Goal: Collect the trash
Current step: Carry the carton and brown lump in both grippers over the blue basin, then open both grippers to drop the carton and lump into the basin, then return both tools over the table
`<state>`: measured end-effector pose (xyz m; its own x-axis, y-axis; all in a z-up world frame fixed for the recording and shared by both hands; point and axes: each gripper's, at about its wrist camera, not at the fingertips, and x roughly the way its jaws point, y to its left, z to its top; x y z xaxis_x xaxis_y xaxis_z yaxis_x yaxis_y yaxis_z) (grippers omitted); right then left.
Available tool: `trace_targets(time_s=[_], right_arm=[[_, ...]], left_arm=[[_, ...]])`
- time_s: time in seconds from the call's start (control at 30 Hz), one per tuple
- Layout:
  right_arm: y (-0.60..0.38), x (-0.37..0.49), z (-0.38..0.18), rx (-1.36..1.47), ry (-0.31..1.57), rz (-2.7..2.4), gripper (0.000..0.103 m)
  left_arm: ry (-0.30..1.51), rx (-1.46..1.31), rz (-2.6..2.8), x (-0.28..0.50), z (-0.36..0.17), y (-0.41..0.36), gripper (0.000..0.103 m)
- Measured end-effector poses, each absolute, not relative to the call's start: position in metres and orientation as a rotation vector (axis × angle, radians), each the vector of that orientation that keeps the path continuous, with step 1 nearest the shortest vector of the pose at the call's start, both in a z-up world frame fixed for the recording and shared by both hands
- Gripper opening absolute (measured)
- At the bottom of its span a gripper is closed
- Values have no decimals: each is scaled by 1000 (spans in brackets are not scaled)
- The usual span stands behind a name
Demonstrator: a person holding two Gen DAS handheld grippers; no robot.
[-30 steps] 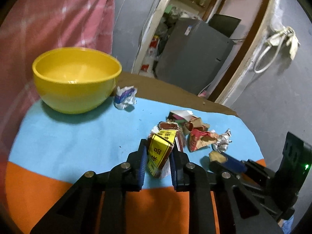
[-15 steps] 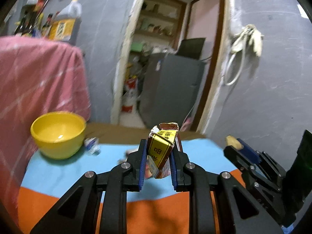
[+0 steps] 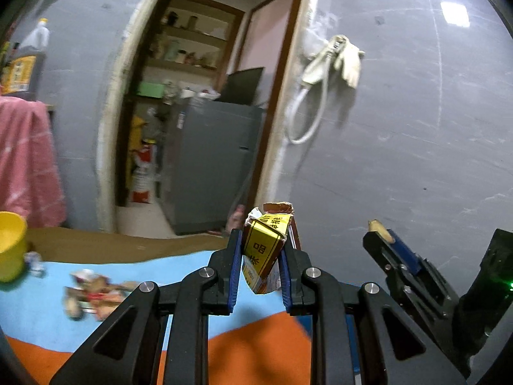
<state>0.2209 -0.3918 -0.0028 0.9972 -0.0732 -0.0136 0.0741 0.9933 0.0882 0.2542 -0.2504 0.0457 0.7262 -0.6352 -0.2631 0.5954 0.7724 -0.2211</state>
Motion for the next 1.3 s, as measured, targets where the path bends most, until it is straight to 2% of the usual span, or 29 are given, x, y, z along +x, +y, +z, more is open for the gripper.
trace_targets(time_s=[0.23,0.63,0.67,0.73,0.83,0.9,1.0,1.13,1.3], right_arm=[[-446,215,-18,175,93,-212,31],[-498,236,-56,361,370,-295,33],[-501,239,-61,378,396,-293,33],[-506,241,-68,403,437,-299,33],[-511,239,-71,431,454,-304,36],[-511,234,-70,437,448,-306,41],[-510,234,-67,430,439,-309,42],[-507,237,-62,411,413,-304,47],[-491,233,-47,360,317,-277,60]], left_arm=[[403,-95,-763,261,36,-306,18],[726,-28,-817,293,-19,-385,21],[743,-22,-818,295,-22,-388,23],[778,-26,-832,297,-30,-391,39],[795,-67,-829,300,-34,-384,41],[788,-68,-813,300,-34,-379,41],[756,-72,-786,298,-24,-368,42],[706,-91,-744,297,-13,-349,52],[629,-91,-658,293,5,-316,57]])
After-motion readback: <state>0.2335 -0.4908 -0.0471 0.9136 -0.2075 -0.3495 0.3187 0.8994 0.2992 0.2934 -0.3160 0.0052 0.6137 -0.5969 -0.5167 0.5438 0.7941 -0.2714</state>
